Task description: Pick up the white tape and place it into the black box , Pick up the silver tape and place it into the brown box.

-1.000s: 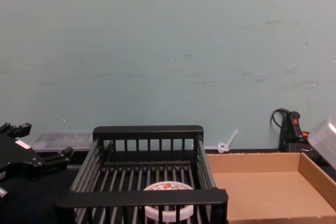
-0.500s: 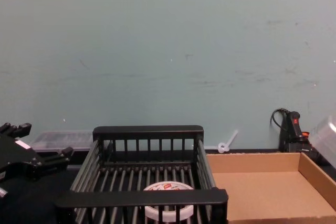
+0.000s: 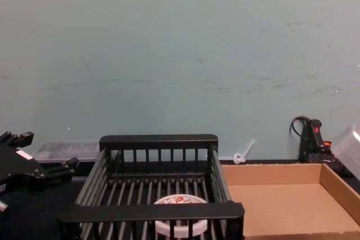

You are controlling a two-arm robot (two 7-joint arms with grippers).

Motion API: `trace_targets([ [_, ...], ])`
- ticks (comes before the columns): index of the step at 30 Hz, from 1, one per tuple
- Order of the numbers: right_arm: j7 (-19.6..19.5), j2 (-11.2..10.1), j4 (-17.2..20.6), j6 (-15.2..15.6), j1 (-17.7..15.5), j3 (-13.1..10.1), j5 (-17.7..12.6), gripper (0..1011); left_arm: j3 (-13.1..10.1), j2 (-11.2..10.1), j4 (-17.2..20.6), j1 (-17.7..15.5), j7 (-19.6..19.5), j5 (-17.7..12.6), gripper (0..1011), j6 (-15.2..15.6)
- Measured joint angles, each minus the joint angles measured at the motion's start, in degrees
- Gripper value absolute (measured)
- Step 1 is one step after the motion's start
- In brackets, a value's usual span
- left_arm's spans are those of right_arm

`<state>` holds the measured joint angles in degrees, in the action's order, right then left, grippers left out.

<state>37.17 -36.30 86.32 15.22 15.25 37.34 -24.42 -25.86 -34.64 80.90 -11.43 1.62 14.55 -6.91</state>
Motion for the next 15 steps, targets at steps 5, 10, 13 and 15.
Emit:
trace_targets([
  [5, 0.0, 0.0, 0.0, 0.0, 0.0, 0.0, 0.0, 173, 0.0, 0.0, 0.0, 0.0, 0.0, 0.0, 1001, 0.0],
  [10, 0.0, 0.0, 0.0, 0.0, 0.0, 0.0, 0.0, 158, 0.0, 0.0, 0.0, 0.0, 0.0, 0.0, 1001, 0.0],
  [13, 0.0, 0.0, 0.0, 0.0, 0.0, 0.0, 0.0, 158, 0.0, 0.0, 0.0, 0.0, 0.0, 0.0, 1001, 0.0],
  [15, 0.0, 0.0, 0.0, 0.0, 0.0, 0.0, 0.0, 158, 0.0, 0.0, 0.0, 0.0, 0.0, 0.0, 1001, 0.0],
])
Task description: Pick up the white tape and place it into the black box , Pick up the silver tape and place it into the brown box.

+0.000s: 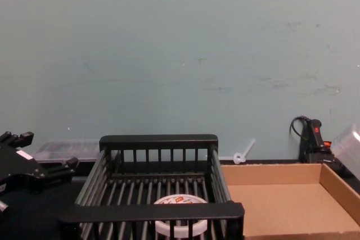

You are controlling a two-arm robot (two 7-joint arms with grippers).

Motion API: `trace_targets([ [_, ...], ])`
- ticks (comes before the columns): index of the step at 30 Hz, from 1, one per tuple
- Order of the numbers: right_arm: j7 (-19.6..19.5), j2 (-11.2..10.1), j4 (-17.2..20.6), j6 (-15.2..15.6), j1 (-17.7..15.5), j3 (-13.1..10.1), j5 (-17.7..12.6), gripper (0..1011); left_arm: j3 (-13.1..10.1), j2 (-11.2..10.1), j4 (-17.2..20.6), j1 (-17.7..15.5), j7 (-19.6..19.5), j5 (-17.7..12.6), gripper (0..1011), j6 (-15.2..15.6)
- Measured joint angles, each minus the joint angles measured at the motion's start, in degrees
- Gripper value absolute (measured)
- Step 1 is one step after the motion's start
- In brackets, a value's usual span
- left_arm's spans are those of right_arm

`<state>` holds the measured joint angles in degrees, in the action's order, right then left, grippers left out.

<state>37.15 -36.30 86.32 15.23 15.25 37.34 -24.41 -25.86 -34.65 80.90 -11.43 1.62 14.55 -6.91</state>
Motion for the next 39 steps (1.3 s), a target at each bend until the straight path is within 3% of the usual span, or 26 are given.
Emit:
trace_targets([
  [11, 0.7, -0.2, 0.1, -1.1, -0.2, 0.0, 0.0, 158, 0.0, 0.0, 0.0, 0.0, 0.0, 0.0, 1001, 0.0],
  [21, 0.7, -1.4, 1.5, -2.5, -1.2, -1.6, -1.4, 158, 0.0, 0.0, 0.0, 0.0, 0.0, 0.0, 1002, 0.0],
  [32, -4.5, -3.0, 2.7, -3.0, -2.7, -6.4, -1.8, 158, 0.0, 0.0, 0.0, 0.0, 0.0, 0.0, 1001, 0.0],
  [39, -7.0, -2.3, 1.4, -4.0, -2.2, -9.0, -0.7, 158, 0.0, 0.0, 0.0, 0.0, 0.0, 0.0, 1001, 0.0],
])
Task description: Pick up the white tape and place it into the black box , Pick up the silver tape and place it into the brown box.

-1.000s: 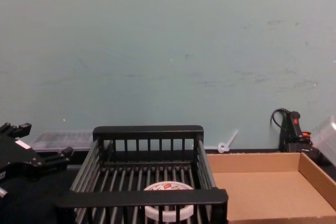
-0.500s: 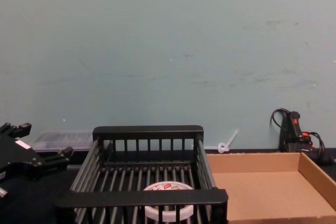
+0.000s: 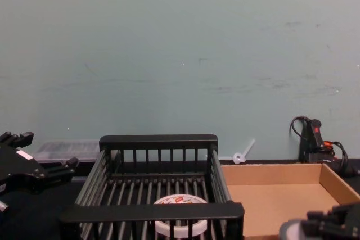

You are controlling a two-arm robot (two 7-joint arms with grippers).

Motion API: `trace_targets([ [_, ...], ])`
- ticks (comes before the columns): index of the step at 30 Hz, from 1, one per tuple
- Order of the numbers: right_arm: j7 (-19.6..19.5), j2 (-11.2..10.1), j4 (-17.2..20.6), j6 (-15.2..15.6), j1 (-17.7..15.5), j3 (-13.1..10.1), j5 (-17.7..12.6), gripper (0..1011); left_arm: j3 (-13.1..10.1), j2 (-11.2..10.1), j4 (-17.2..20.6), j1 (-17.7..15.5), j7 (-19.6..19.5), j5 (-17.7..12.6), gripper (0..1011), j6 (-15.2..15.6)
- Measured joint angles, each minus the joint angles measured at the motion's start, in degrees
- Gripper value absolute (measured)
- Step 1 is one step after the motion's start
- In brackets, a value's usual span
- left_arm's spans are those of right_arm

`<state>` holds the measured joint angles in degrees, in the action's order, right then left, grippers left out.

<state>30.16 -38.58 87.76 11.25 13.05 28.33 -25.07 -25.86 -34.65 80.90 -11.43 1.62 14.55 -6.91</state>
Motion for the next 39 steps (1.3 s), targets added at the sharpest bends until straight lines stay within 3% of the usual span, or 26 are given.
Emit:
trace_targets([
  [8, -1.5, 2.0, -3.4, -0.3, 2.2, -1.7, 1.7, 158, 0.0, 0.0, 0.0, 0.0, 0.0, 0.0, 1001, 0.0],
  [17, -1.2, 6.0, -11.2, -1.7, 6.8, -2.5, 3.3, 158, 0.0, 0.0, 0.0, 0.0, 0.0, 0.0, 1001, 0.0],
  [31, 1.2, 11.3, -22.9, -3.8, 14.0, -2.3, 5.4, 158, 0.0, 0.0, 0.0, 0.0, 0.0, 0.0, 1001, 0.0],
  [39, 2.1, 12.9, -26.9, -4.6, 16.3, -2.1, 6.2, 158, 0.0, 0.0, 0.0, 0.0, 0.0, 0.0, 1001, 0.0],
])
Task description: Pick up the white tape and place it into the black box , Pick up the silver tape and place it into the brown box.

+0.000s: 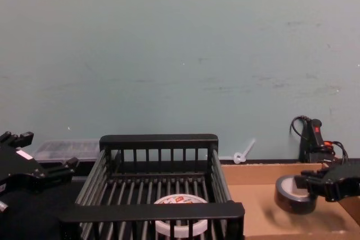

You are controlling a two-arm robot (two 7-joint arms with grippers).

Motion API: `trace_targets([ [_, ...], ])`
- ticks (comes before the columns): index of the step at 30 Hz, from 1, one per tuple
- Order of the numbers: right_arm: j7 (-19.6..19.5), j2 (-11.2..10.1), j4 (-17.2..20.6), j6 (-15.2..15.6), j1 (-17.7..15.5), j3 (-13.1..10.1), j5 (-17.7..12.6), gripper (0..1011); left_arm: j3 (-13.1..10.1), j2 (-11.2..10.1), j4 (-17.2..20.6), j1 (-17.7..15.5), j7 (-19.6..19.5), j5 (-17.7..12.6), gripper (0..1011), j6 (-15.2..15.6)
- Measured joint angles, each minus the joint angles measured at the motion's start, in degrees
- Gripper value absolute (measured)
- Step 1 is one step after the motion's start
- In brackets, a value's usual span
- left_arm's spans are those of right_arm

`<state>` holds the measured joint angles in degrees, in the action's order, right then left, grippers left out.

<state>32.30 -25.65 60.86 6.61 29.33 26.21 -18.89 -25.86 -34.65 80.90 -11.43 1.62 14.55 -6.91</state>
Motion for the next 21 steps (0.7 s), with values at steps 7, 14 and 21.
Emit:
trace_targets([
  [7, 0.0, 0.0, 0.0, -0.1, 0.0, 0.0, 0.1, 158, 0.0, 0.0, 0.0, 0.0, 0.0, 0.0, 1001, 0.0],
  [14, 0.0, -0.1, 0.3, 0.0, -0.2, 0.0, 0.0, 158, 0.0, 0.0, 0.0, 0.0, 0.0, 0.0, 1002, 0.0],
  [21, -0.1, -0.2, 0.5, 0.1, -0.3, 0.0, -0.1, 238, 0.0, 0.0, 0.0, 0.0, 0.0, 0.0, 1002, 0.0],
])
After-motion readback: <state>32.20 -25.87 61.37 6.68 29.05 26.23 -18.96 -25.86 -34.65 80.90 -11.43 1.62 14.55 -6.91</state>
